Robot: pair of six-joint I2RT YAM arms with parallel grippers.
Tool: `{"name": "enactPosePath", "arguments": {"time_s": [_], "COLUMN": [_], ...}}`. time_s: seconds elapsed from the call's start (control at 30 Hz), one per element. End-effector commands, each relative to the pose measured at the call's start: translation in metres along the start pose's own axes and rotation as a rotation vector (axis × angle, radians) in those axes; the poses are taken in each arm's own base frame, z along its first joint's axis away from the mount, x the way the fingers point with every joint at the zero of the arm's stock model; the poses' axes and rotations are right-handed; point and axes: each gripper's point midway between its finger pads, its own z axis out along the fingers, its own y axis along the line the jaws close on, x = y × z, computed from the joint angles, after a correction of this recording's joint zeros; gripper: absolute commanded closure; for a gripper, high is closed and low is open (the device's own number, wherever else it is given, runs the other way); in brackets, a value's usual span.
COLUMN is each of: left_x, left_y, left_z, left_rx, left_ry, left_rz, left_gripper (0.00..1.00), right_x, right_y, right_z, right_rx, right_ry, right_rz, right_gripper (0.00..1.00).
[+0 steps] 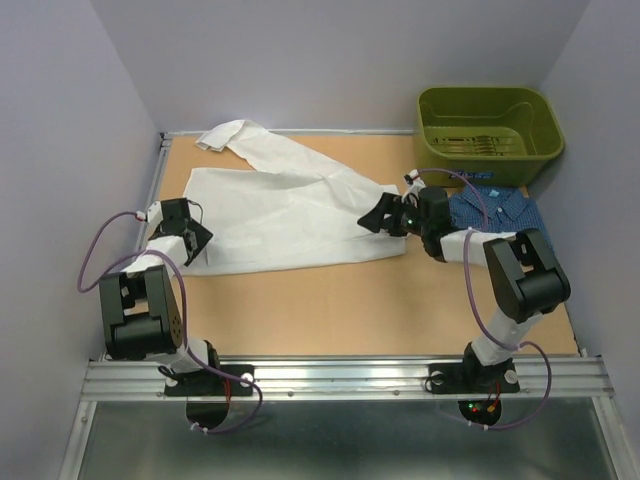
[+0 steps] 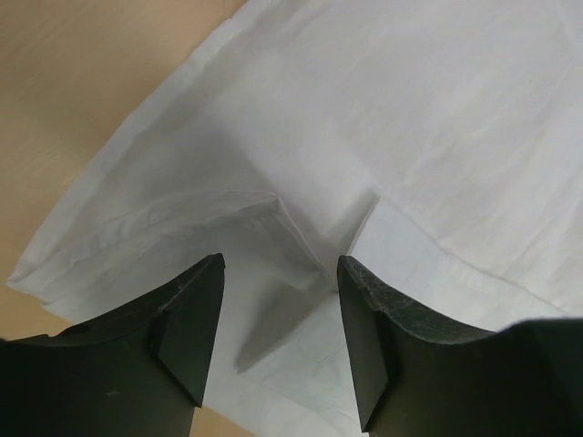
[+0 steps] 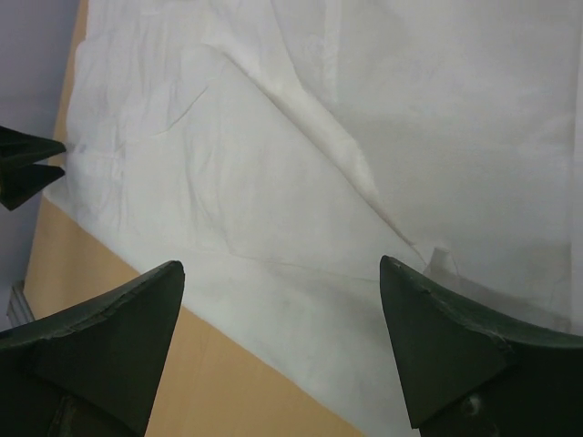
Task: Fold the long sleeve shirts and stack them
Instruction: Fold the shirt
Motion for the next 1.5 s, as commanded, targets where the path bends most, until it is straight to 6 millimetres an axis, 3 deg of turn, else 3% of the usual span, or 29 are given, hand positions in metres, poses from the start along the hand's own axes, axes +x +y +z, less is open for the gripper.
{"name": "enactPosePath", "arguments": {"time_s": [0.0, 0.03, 0.1, 0.13, 0.27, 0.33, 0.4, 0.57, 0.77, 0.87, 0.9, 0.97, 1.0, 1.13, 1.2, 1.27, 1.33, 1.47], "left_x": [-0.021, -0.021, -0.015, -0.008, 0.015, 0.031, 0.036, 0.064, 0.092, 0.109, 0.115, 0.127, 0.138, 0.176, 0.199, 0.220, 0.233, 0.254], "left_y": [-0.032, -0.038, -0.050, -0.060, -0.087, -0.096, -0.105, -0.124, -0.117, -0.097, -0.091, -0.075, -0.071, -0.041, -0.037, -0.031, -0.023, -0.005], "left_z": [-0.040, -0.050, -0.064, -0.071, -0.085, -0.082, -0.081, -0.065, -0.049, -0.046, -0.047, -0.049, -0.054, -0.074, -0.091, -0.113, -0.123, -0.143], "left_rx": [0.093, 0.109, 0.122, 0.141, 0.179, 0.180, 0.178, 0.160, 0.097, 0.050, 0.047, 0.037, 0.061, 0.117, 0.181, 0.253, 0.265, 0.266], "left_ry": [-0.065, -0.084, -0.114, -0.119, -0.124, -0.101, -0.093, -0.032, 0.053, 0.131, 0.158, 0.211, 0.266, 0.445, 0.566, 0.649, 0.694, 0.772], "left_rz": [0.129, 0.164, 0.219, 0.252, 0.343, 0.387, 0.407, 0.485, 0.547, 0.580, 0.585, 0.601, 0.602, 0.589, 0.556, 0.522, 0.518, 0.514], "left_gripper": [0.35, 0.35, 0.34, 0.34, 0.33, 0.33, 0.33, 0.33, 0.33, 0.33, 0.33, 0.33, 0.33, 0.33, 0.33, 0.33, 0.33, 0.32], "right_x": [-0.028, -0.040, -0.036, -0.045, -0.025, -0.022, -0.006, 0.009, 0.040, 0.056, 0.069, 0.073, 0.088, 0.110, 0.124, 0.137, 0.144, 0.158], "right_y": [0.018, 0.022, 0.028, 0.032, 0.030, 0.040, 0.035, 0.020, 0.002, -0.011, -0.021, -0.023, -0.033, -0.037, -0.041, -0.019, -0.007, -0.013], "right_z": [-0.003, -0.002, -0.002, 0.001, 0.014, 0.024, 0.032, 0.051, 0.061, 0.047, 0.035, 0.018, 0.001, -0.046, -0.069, -0.075, -0.078, -0.101], "right_rx": [0.065, 0.078, 0.106, 0.132, 0.220, 0.230, 0.265, 0.330, 0.390, 0.435, 0.463, 0.489, 0.518, 0.568, 0.602, 0.511, 0.477, 0.527], "right_ry": [0.029, 0.013, 0.045, 0.025, 0.118, 0.115, 0.165, 0.203, 0.267, 0.302, 0.345, 0.363, 0.419, 0.530, 0.613, 0.644, 0.674, 0.746], "right_rz": [-0.177, -0.239, -0.303, -0.335, -0.429, -0.470, -0.478, -0.500, -0.527, -0.508, -0.502, -0.495, -0.488, -0.452, -0.435, -0.348, -0.281, -0.243], "right_gripper": [0.08, 0.08, 0.09, 0.09, 0.13, 0.16, 0.19, 0.29, 0.32, 0.32, 0.32, 0.31, 0.31, 0.29, 0.27, 0.26, 0.26, 0.25]}}
